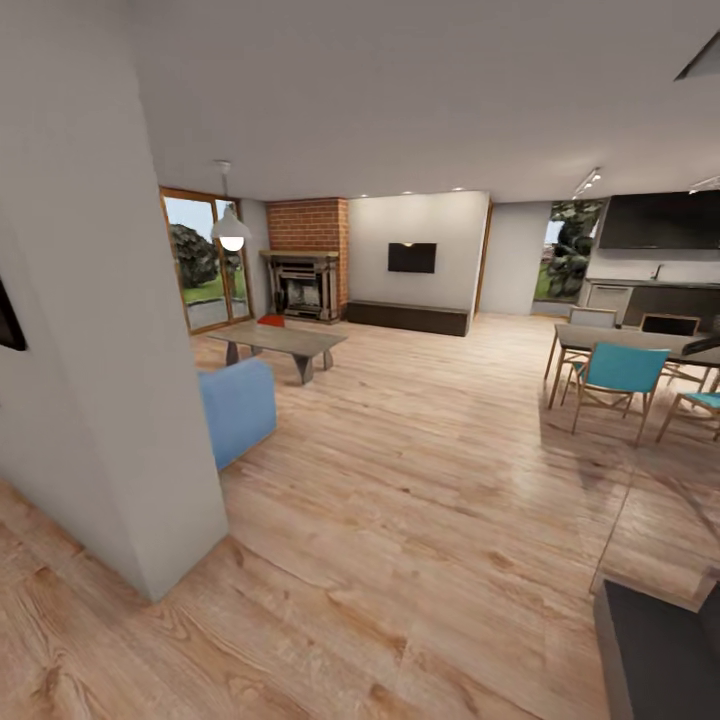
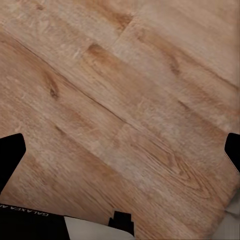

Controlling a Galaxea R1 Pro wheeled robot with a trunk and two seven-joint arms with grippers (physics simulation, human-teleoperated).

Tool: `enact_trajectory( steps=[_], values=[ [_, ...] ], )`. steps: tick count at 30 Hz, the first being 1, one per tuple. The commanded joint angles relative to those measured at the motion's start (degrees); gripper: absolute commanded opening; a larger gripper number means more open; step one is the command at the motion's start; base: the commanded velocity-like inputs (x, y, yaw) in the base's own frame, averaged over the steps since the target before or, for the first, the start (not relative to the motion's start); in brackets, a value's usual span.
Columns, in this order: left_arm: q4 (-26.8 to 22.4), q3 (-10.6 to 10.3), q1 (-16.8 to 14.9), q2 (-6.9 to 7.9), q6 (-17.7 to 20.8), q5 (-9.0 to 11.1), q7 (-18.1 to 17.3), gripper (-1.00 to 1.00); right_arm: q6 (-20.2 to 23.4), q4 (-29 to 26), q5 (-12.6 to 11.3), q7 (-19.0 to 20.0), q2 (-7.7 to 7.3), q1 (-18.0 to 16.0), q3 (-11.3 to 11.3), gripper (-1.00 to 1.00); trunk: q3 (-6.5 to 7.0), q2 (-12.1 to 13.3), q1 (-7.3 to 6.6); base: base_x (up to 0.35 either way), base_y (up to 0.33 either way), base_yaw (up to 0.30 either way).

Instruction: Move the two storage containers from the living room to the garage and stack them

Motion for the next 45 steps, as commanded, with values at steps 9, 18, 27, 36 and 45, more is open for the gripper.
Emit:
enact_trajectory(
  steps=[9,18,27,36,45],
  values=[
    [0.2,0.0,-0.1,-0.01,-0.3,0.4,-0.1,1.00,-0.4,0.2,0.3,0.0,-0.01,-0.1,0.3,1.00,-0.10,-0.1,0.05,0.327,0.000,-0.004],
    [0.2,0.0,-0.1,-0.01,-0.3,0.4,-0.1,1.00,-0.4,0.2,0.3,0.0,-0.01,-0.1,0.3,1.00,-0.10,-0.1,0.05,0.327,0.000,0.000],
    [0.2,0.0,-0.1,0.03,-0.3,0.4,-0.1,1.00,-0.6,0.2,0.3,0.0,0.03,-0.1,0.3,1.00,-0.10,-0.1,0.05,0.327,0.000,0.000],
    [0.2,0.0,-0.1,0.02,-0.3,0.4,-0.1,1.00,-0.7,0.2,0.2,-0.1,0.00,-0.1,0.3,1.00,-0.10,-0.1,0.05,0.327,0.000,0.000],
    [0.2,0.0,-0.1,-0.16,-0.3,0.4,0.2,1.00,-0.7,0.2,0.2,-0.1,0.00,-0.1,0.3,1.00,-0.10,-0.1,0.05,0.327,0.000,0.000]
  ],
)
